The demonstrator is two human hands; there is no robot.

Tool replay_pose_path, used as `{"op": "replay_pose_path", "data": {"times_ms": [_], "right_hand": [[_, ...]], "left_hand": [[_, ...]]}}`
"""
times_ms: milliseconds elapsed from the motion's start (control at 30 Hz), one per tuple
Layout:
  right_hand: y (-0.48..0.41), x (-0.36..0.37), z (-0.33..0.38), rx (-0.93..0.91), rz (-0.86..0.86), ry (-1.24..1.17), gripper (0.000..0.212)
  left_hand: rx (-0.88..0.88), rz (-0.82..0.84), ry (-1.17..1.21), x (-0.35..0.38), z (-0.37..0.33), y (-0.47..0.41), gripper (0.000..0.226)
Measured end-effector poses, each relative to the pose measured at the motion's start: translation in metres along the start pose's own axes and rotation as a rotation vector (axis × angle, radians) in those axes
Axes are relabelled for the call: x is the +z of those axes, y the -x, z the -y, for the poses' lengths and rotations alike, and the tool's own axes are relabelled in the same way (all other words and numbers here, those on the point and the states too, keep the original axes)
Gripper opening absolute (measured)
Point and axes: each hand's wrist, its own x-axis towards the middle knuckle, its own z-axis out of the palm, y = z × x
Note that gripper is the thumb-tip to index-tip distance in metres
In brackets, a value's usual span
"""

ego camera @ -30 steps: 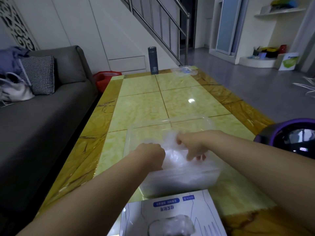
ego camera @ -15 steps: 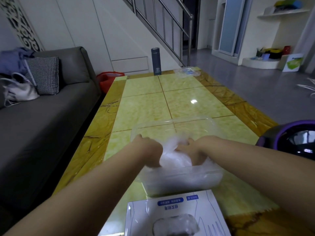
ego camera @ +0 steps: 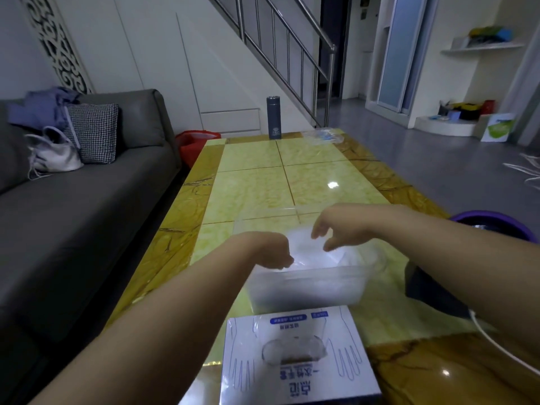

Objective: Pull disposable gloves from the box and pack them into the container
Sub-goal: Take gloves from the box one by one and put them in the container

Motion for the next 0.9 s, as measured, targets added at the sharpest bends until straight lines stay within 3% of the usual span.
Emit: {"op": "replay_pose_path", "data": {"times_ms": [100,167,267,333,467,567,633,767,900], "right_hand": [[0.028,-0.006,0.005,-0.089,-0.252,-0.12,0.031],[0.049,-0.001,0.016,-0.15,-0.314,-0.194,0.023],[0.071,0.025,0.037,-0.23,-0.219,-0.231,0.021],[0.078,0.051,0.051,-0.251,-0.12,-0.172,0.026],[0.072,0.093,0.07,-0.205,-0.099,-0.103,0.03],[0.066,0.109,0.077,-0.135,-0.174,-0.128,0.021],[0.065,0.114,0.08,-0.092,-0.207,-0.186,0.015],[0.069,0.108,0.08,-0.086,-0.249,-0.387,0.006],[0.081,0.084,0.083,-0.151,-0.294,-0.456,0.011]], "left_hand": [[0.035,-0.173,0.085,-0.009,0.011,0.016,0.031],[0.046,-0.329,0.196,-0.009,0.015,0.042,0.03],[0.102,-0.62,0.404,0.001,0.016,0.087,0.027],[0.144,-0.698,0.528,0.021,0.014,0.117,0.019],[0.145,-0.519,0.404,0.077,0.005,0.136,0.018],[0.11,-0.417,0.301,0.111,-0.003,0.127,0.039],[0.059,-0.428,0.303,0.127,-0.009,0.119,0.049],[-0.054,-0.49,0.274,0.143,-0.014,0.109,0.047],[-0.106,-0.469,0.297,0.141,-0.019,0.111,0.047]]}}
